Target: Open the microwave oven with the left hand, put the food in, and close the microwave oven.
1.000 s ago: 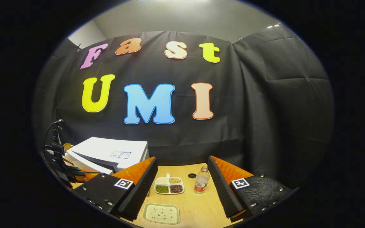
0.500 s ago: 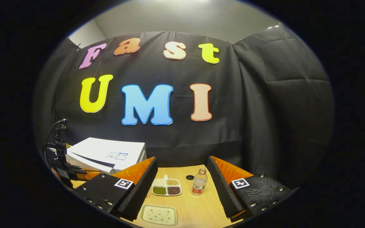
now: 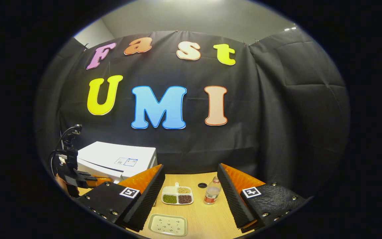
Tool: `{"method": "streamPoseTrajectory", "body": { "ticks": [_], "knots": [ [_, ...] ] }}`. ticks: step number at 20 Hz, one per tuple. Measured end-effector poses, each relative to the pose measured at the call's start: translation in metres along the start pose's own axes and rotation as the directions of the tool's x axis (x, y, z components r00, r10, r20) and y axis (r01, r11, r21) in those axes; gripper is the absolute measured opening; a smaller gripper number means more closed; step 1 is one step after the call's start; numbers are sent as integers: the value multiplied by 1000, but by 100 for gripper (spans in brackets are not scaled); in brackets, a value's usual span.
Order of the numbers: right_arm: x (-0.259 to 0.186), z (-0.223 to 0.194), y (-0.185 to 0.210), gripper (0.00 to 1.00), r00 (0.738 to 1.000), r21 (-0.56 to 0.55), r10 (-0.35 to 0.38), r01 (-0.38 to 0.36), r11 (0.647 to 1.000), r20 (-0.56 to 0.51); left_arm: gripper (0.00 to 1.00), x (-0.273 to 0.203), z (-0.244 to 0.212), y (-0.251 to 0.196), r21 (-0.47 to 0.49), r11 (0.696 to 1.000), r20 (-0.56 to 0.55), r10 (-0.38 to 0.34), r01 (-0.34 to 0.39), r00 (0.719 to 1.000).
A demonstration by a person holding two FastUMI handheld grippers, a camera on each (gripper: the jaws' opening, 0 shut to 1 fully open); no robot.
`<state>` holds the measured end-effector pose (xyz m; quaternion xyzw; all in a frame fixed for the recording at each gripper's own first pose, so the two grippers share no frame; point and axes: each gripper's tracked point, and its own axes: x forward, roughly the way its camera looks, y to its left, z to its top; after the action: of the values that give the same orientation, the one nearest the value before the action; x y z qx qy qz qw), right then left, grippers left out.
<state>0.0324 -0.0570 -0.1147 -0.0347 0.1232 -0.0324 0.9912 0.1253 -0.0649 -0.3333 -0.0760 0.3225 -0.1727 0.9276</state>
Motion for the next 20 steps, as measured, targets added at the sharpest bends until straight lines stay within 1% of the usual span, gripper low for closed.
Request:
{"method": "streamPoseTrajectory", "body": {
  "ticks": [3, 4, 8, 10, 11, 12, 14, 17, 20],
  "knots": [
    [-1, 3, 1, 97, 1000, -2, 3, -3, 1000, 3, 7, 0, 2, 2, -26, 1000, 7, 10, -10, 1000],
    [-2, 3, 2, 97, 1000, -3, 2, -2, 1000, 3, 9, 0, 1, 2, -29, 1000, 6, 9, -9, 1000],
    [-6, 2, 0, 97, 1000, -11, 1, -1, 1000, 5, 8, 4, 3, 4, -24, 1000, 15, 19, -19, 1000],
    [-9, 2, -1, 97, 1000, -13, -2, 2, 1000, 2, 8, 8, 11, 9, -44, 998, 29, 48, -47, 998],
    [-11, 3, -1, 97, 1000, -16, -3, 3, 1000, 0, 8, 12, 6, 4, -76, 997, 16, 30, -28, 999],
    [-13, 4, -3, 97, 1000, -19, -7, 7, 1000, 6, 8, 10, 7, 4, -74, 997, 19, 25, -23, 1000],
    [-16, 5, -4, 97, 1000, -23, -10, 10, 1000, 12, 7, 7, 9, 5, -43, 998, 22, 38, -37, 999],
    [-17, 7, 4, 97, 1000, -13, 2, -2, 1000, 17, 8, -15, 35, 9, 11, 997, 90, 77, -78, 993],
    [-16, 15, 20, 97, 999, -10, 34, -33, 999, 40, 8, -62, 76, 17, 35, 992, 198, 109, -118, 974]
  ]
}}
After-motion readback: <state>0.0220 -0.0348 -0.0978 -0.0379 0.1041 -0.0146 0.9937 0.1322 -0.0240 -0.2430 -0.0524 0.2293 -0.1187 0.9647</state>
